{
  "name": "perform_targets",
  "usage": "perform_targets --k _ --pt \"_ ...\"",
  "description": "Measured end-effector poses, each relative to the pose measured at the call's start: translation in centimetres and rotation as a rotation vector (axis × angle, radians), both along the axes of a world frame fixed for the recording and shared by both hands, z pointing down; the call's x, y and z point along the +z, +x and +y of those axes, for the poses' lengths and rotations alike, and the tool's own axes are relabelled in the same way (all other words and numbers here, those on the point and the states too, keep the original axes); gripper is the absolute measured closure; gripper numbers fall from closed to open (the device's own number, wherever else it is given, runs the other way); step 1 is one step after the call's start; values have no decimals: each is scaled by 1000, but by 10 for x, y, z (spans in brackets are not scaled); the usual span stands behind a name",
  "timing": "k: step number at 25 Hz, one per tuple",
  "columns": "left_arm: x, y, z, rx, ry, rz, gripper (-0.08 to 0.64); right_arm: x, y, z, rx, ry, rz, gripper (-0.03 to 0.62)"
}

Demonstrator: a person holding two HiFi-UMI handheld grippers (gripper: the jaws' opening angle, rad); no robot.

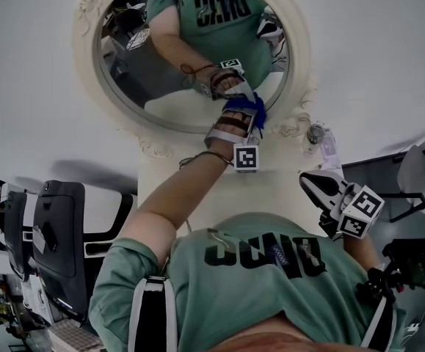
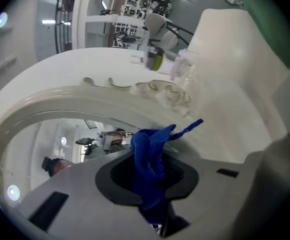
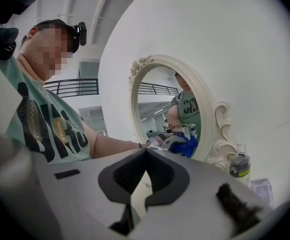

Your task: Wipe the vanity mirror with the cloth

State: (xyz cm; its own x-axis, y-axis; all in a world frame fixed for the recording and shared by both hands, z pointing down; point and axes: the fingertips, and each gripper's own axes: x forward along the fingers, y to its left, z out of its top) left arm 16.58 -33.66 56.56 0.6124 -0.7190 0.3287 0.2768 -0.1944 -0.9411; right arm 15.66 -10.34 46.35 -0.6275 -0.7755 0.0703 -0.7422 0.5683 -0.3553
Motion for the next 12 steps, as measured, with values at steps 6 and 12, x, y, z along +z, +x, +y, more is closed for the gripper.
perform_targets --k 6,12 --pt "57 -13 -2 -48 -58 -98 482 2 2 3 5 -14 2 588" --pt "57 -16 -1 -69 -149 -112 480 -8 -4 -3 -10 6 12 588"
